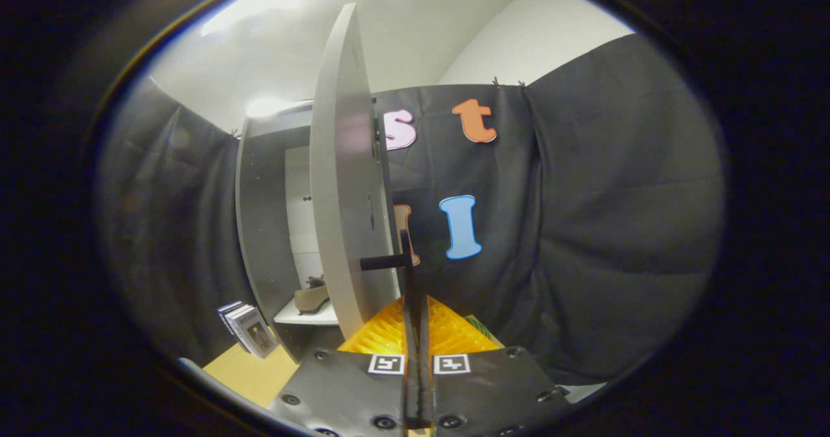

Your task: Open the shoe cabinet door, grab the shoes and put them into the shoe cabinet, then close the shoe cabinet door.

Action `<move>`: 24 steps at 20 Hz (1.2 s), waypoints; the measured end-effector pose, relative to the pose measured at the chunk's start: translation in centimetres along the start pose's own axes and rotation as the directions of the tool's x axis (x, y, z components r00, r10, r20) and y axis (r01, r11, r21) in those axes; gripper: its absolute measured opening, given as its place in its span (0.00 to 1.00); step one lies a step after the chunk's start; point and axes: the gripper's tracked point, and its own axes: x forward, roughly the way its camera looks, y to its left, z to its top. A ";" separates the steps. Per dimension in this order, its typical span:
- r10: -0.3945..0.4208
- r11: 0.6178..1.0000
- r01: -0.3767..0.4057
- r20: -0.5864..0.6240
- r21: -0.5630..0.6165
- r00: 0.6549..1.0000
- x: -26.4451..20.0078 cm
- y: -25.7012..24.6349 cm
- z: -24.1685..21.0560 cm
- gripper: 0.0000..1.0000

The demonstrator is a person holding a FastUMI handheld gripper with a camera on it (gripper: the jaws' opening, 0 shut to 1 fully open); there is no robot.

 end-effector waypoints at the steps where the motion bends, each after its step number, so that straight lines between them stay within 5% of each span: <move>1: 0.005 1.000 -0.005 -0.003 -0.001 1.000 0.3 -0.5 0.1 0.02; 14: -0.090 0.995 0.090 0.002 -0.043 0.996 -6.0 -4.3 0.9 0.02; 24: 0.084 0.995 -0.085 -0.036 -0.046 0.996 -8.8 5.8 -2.0 0.03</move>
